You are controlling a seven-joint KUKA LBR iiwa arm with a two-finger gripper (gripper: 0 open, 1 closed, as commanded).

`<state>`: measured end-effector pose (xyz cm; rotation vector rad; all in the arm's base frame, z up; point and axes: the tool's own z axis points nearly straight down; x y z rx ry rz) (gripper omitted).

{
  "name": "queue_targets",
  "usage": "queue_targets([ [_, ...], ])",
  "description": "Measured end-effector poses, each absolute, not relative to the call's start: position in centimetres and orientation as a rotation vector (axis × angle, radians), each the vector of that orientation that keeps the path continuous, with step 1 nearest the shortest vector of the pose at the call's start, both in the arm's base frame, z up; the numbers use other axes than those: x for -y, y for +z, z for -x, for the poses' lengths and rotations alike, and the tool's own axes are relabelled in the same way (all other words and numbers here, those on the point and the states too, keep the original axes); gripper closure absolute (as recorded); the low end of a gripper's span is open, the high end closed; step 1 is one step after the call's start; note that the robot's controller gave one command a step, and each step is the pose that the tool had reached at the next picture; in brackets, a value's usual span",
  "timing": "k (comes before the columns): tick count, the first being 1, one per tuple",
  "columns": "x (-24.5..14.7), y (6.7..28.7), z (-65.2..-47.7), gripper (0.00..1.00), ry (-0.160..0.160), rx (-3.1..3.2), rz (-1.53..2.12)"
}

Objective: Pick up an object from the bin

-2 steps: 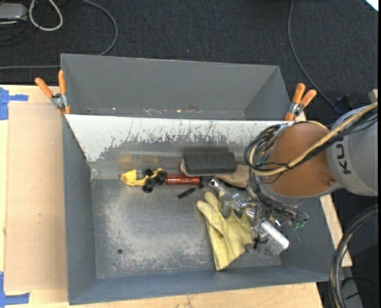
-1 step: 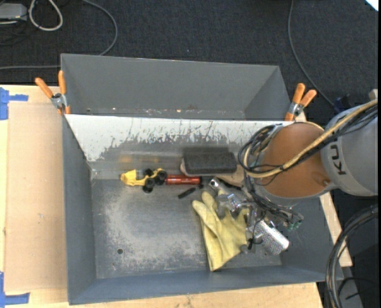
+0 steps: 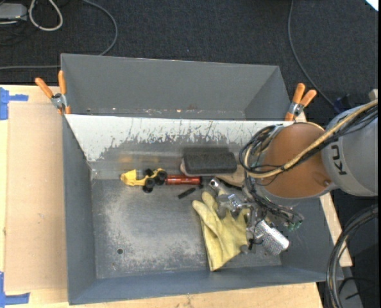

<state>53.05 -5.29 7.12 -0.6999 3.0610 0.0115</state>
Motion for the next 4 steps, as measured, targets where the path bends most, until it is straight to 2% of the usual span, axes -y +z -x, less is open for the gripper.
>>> queue_targets([
  [1,8.4,10.3,-56.8,0.00,0.020,-2.900,1.209],
  [2,4.8,6.8,-53.3,0.00,0.021,-3.057,0.756],
  [3,9.8,6.9,-52.5,1.00,0.018,-2.915,1.154],
  [4,9.8,6.9,-52.5,1.00,0.018,-2.915,1.153],
])
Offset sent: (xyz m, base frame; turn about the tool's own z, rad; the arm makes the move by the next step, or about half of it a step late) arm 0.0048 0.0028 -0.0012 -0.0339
